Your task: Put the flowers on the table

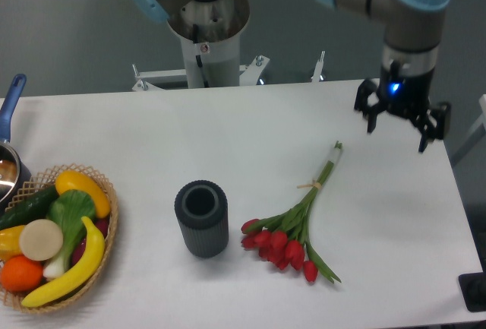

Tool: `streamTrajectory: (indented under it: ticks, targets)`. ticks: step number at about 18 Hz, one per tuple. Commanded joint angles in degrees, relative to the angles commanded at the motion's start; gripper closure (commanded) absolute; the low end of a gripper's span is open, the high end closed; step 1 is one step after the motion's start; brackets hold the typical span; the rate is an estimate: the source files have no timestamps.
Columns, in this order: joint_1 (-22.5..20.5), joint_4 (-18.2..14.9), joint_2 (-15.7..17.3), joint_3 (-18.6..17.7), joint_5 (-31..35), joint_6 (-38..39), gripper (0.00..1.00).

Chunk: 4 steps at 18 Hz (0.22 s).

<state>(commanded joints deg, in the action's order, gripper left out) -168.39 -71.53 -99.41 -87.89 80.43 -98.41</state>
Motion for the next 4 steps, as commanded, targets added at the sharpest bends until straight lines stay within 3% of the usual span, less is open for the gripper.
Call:
streamTrajectory:
  ticks: [4]
  targets:
    - [-2.7,-2.1,1.2,-0.2,-1.7,-4.6,0.00]
